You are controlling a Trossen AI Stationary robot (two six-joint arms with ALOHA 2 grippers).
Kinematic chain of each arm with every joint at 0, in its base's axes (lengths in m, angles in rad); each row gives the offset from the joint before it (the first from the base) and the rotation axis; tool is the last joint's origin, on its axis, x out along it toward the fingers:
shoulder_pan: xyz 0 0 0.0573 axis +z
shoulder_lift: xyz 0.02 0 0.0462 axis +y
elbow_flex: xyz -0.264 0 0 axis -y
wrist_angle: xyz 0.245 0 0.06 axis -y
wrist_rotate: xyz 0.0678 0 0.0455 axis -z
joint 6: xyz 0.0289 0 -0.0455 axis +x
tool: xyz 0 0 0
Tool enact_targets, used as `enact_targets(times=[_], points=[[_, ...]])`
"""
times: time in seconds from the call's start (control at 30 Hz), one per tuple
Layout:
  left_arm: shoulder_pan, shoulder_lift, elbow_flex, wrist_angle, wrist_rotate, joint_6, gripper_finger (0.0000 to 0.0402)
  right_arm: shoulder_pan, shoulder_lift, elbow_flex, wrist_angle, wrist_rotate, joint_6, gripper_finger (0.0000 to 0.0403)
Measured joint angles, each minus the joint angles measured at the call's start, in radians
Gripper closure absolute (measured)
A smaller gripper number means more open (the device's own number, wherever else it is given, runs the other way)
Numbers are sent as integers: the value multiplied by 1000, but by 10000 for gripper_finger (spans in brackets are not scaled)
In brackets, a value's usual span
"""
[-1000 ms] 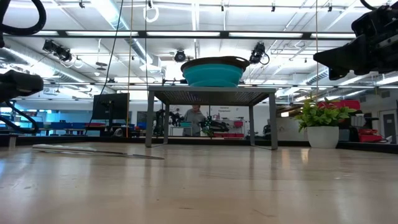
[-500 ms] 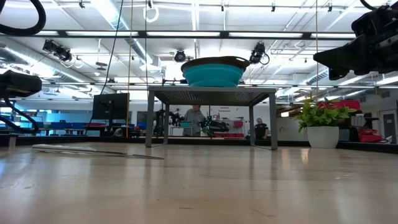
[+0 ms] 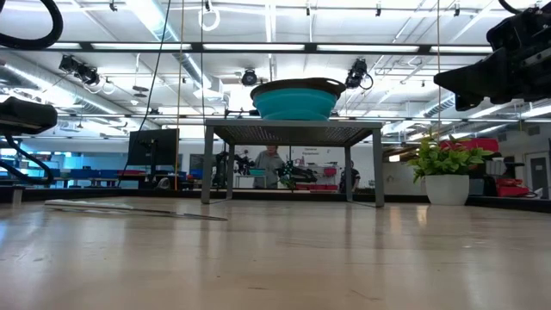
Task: Pick & Place Fruit
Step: Put the peach into the blue bin
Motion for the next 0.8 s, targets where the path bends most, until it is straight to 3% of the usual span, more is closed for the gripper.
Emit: enact_targets(times=[0.23,0.8], points=[[0,0,0,1,4,0,259,0,0,0,0,0,0,396],[0,0,0,0,11,5,264,0,0,0,0,0,0,396]])
